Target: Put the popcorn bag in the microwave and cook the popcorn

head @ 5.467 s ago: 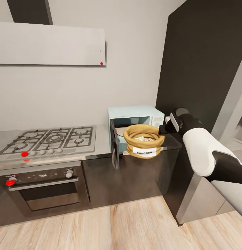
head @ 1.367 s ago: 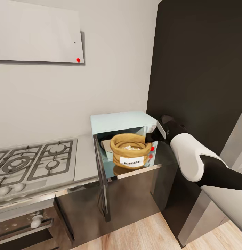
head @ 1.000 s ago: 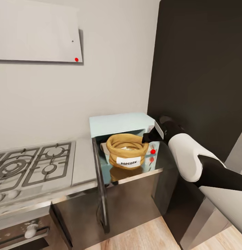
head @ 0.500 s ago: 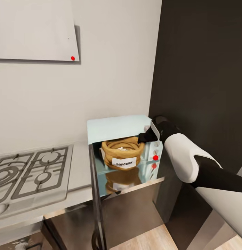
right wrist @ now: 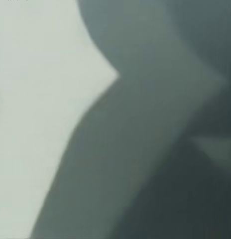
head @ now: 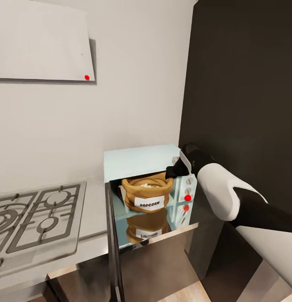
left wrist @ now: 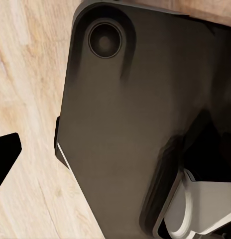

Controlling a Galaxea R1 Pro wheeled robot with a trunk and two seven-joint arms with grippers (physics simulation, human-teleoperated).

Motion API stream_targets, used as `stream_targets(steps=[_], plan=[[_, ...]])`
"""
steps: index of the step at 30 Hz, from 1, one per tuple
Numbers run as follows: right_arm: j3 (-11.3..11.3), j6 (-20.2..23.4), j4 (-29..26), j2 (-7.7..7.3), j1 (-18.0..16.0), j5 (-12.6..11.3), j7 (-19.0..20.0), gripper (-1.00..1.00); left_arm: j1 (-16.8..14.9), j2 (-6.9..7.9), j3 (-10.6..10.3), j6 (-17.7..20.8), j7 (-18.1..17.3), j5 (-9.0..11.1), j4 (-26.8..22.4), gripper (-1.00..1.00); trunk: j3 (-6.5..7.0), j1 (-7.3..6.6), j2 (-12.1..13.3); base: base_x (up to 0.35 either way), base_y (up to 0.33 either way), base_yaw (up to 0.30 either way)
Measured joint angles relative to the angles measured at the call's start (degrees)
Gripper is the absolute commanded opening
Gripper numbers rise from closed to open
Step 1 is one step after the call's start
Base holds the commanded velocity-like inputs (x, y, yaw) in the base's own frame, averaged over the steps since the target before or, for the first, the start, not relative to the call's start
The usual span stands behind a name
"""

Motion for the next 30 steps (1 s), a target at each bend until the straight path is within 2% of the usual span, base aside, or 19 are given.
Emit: stream_targets(steps=[4,5,12,18,23,24,28,29,30], plan=[[-0.01,-0.01,0.04,-0.08,0.0,-0.03,0.03,-1.0,0.0,0.0,-0.02,0.0,0.0,0.0,0.0,1.0,0.0,-0.03,0.0,0.002,0.0,0.0],[0.04,0.0,0.05,-0.09,0.0,-0.1,0.03,1.0,0.0,0.0,-0.02,0.0,0.0,0.0,0.0,1.0,0.0,-0.03,0.0,0.0,0.0,0.0],[0.27,-0.02,-0.06,-0.08,-0.01,0.79,0.84,1.0,-0.01,0.0,-0.04,-0.01,0.0,-0.05,0.03,1.0,0.01,-0.01,0.0,0.0,0.0,0.0],[-0.14,0.01,-0.41,-0.33,-0.01,-0.55,0.95,1.0,-0.03,-0.08,-0.32,-0.01,0.0,-0.17,0.04,1.0,0.01,0.06,0.0,-0.029,0.0,0.0],[0.29,-0.04,-4.19,-0.11,-0.01,-2.2,0.95,1.0,-0.03,-0.17,-0.21,-0.02,0.14,-0.19,0.05,1.0,0.01,1.63,0.0,-0.286,0.0,0.0],[-0.2,0.04,-5.78,-0.39,0.01,-2.79,0.87,1.0,-0.04,-0.19,-0.22,-0.02,0.19,-0.18,0.06,1.0,0.01,1.76,0.05,-0.338,0.0,0.0],[0.31,0.06,-12.15,-0.47,0.01,-1.18,0.72,1.0,-0.03,-0.25,-0.19,-0.02,0.3,-0.29,0.06,1.0,0.01,1.76,0.04,-0.344,0.0,0.0],[0.47,0.05,-12.5,-0.53,-0.01,0.18,0.64,1.0,-0.02,-0.26,-0.2,-0.02,0.31,-0.37,0.05,1.0,0.01,1.76,0.04,-0.346,0.0,0.0],[0.48,0.05,-12.6,-0.53,0.0,0.17,0.64,1.0,-0.02,-0.26,-0.2,-0.02,0.32,-0.4,0.05,1.0,0.01,1.76,0.03,-0.346,0.0,0.0]])
